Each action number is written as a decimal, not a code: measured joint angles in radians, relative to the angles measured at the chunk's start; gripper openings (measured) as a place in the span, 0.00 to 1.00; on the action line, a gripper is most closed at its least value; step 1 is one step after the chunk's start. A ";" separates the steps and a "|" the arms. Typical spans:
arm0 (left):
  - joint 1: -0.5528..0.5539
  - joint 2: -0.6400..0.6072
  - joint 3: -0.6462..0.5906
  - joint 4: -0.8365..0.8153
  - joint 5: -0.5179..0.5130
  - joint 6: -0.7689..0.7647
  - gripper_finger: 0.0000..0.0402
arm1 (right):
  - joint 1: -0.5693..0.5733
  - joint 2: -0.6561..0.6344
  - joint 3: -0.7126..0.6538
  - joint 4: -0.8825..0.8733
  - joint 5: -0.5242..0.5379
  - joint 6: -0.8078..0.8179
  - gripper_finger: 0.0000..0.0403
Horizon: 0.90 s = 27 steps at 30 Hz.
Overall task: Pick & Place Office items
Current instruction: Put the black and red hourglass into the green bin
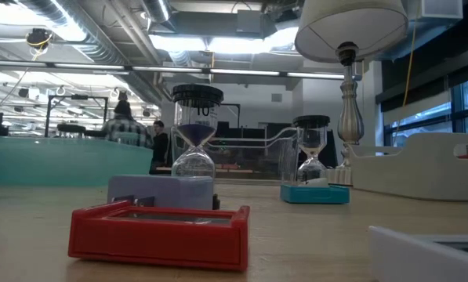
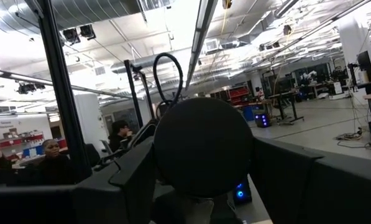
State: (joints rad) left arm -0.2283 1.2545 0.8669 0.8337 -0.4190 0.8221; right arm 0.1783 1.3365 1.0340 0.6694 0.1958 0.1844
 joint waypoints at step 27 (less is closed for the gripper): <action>-0.007 0.000 0.000 0.001 -0.041 0.000 0.53 | 0.000 0.000 0.000 -0.008 0.025 -0.014 0.55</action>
State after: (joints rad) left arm -0.2352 1.2545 0.8669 0.8345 -0.4603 0.8220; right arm 0.1783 1.3365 1.0340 0.6613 0.2207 0.1707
